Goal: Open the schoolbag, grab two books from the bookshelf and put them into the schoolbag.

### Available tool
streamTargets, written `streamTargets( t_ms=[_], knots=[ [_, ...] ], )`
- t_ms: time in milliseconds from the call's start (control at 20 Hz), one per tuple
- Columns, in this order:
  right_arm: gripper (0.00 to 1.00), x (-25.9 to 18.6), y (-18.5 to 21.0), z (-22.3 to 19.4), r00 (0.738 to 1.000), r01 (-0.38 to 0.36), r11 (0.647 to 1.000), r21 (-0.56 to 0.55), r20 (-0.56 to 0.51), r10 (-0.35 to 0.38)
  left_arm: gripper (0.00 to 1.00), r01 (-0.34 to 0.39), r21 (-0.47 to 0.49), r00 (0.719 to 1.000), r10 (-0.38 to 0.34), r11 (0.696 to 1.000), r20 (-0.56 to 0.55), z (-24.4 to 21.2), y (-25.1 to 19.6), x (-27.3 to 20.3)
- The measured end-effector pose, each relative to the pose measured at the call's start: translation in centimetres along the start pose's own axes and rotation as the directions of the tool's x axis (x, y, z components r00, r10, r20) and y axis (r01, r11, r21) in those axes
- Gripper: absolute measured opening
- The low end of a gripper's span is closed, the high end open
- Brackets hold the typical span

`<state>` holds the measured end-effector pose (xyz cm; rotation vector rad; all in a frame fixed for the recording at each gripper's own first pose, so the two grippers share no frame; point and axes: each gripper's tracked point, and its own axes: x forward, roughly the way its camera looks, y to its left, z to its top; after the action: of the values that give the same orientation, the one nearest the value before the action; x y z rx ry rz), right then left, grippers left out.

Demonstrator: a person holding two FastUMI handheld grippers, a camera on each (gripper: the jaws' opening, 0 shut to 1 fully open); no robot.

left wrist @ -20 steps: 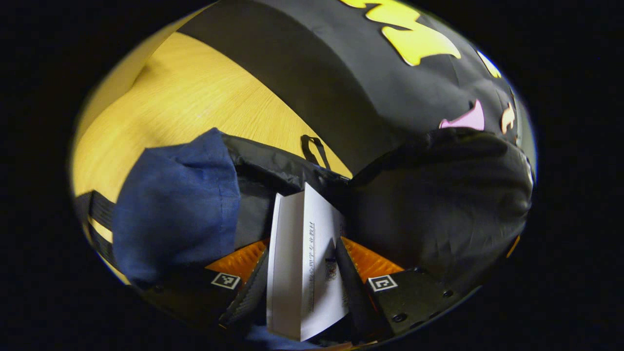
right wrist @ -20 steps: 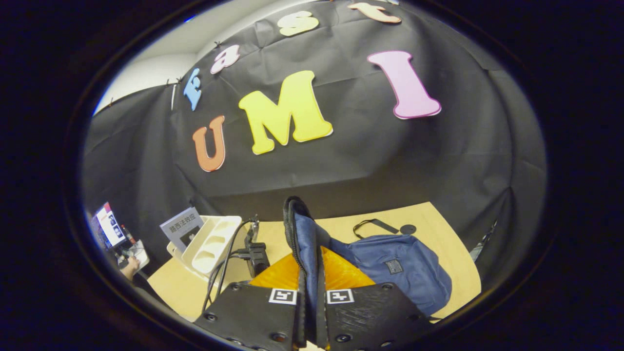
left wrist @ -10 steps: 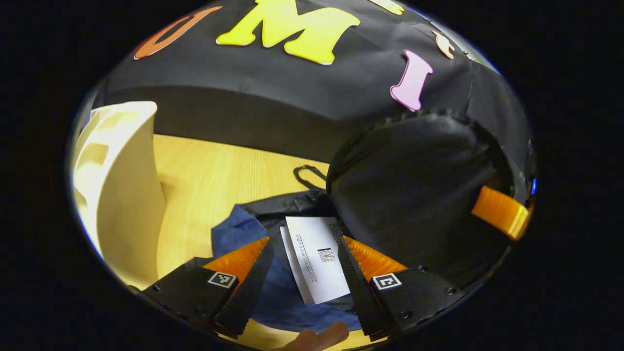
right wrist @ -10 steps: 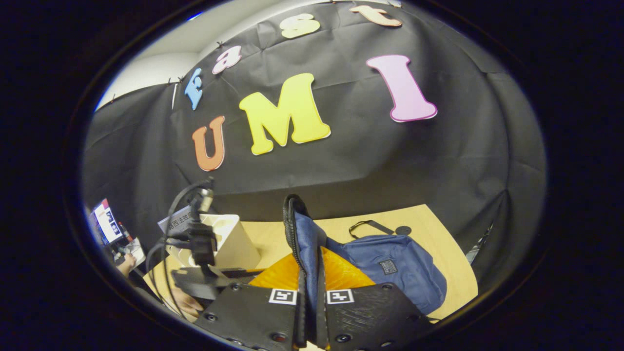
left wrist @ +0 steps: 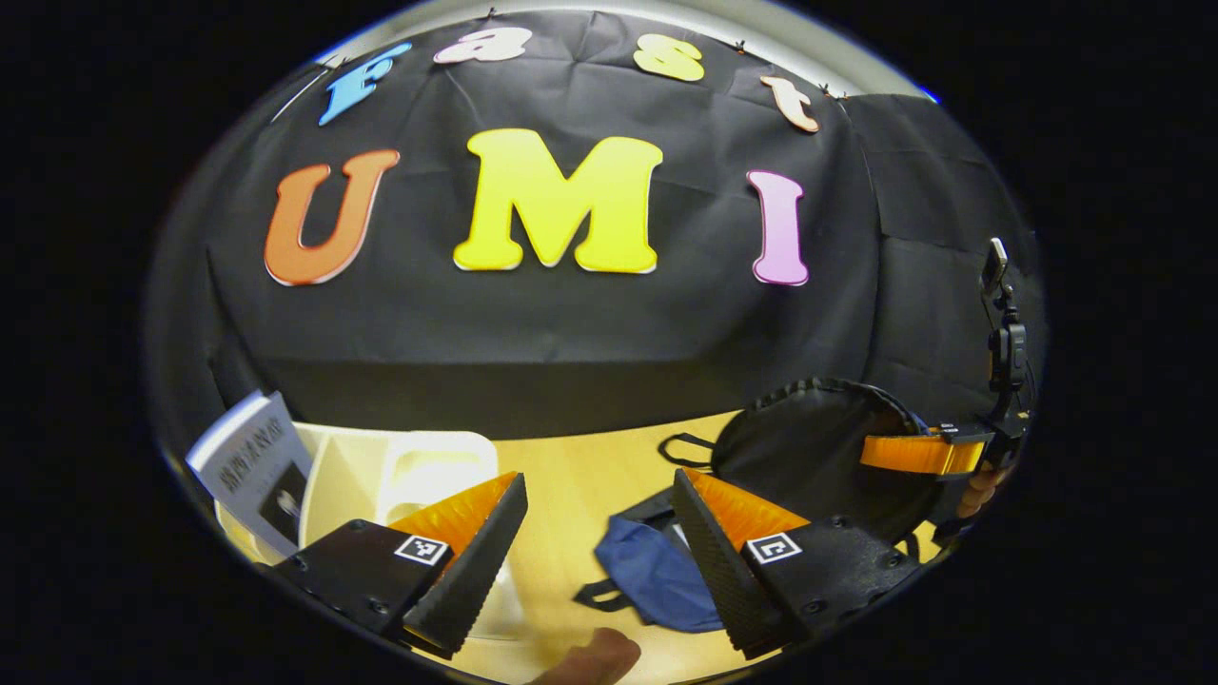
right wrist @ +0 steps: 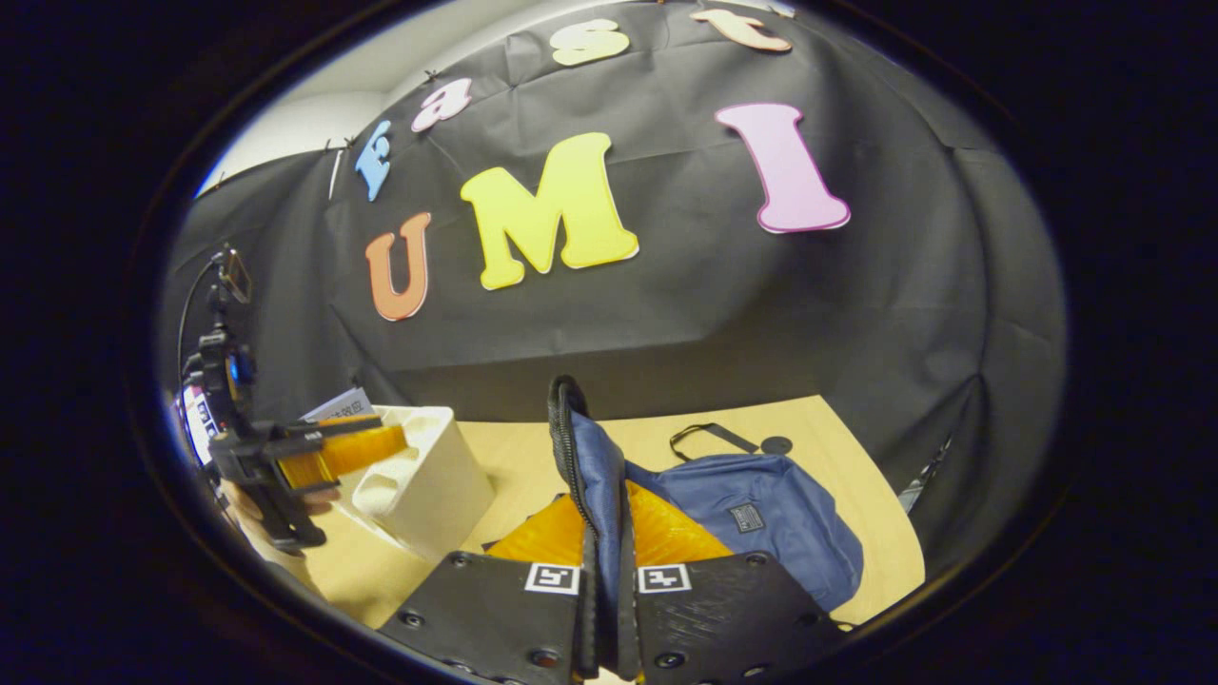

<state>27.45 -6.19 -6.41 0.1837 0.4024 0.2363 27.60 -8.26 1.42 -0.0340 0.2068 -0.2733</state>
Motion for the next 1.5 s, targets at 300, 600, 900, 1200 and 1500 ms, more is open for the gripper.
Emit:
streamTargets(
  t_ms=[300, 600, 900, 1200, 1500],
  knots=[
    [0.08, 0.5, 0.7, -0.8, 1.000, -0.013, 1.000, -0.015, -0.023, 0.013, 0.97, -0.071, -0.106, 0.997, 0.073, 0.992, 0.016, 4.4, 8.9, -1.7],
    [0.08, 0.5, 0.6, -1.9, 0.999, -0.016, 1.000, -0.004, -0.030, 0.016, 0.96, -0.276, -0.064, 0.955, 0.267, 0.959, -0.129, 5.4, 20.4, -2.8],
    [0.08, 0.2, 1.4, -3.2, 0.998, -0.050, 0.999, -0.017, -0.036, 0.049, 0.96, -0.310, 0.001, 0.878, 0.287, 0.951, -0.383, 1.7, 25.8, -3.2],
    [0.08, 0.2, 1.2, -3.9, 0.998, -0.054, 0.999, 0.002, -0.040, 0.054, 0.94, -0.312, 0.008, 0.770, 0.258, 0.950, -0.584, -2.3, 26.5, -4.7],
    [0.08, 0.2, 1.2, -4.6, 0.998, -0.051, 0.999, -0.004, -0.047, 0.050, 0.92, -0.300, 0.104, 0.692, 0.291, 0.948, -0.661, -2.8, 27.4, -5.5]
  ],
)
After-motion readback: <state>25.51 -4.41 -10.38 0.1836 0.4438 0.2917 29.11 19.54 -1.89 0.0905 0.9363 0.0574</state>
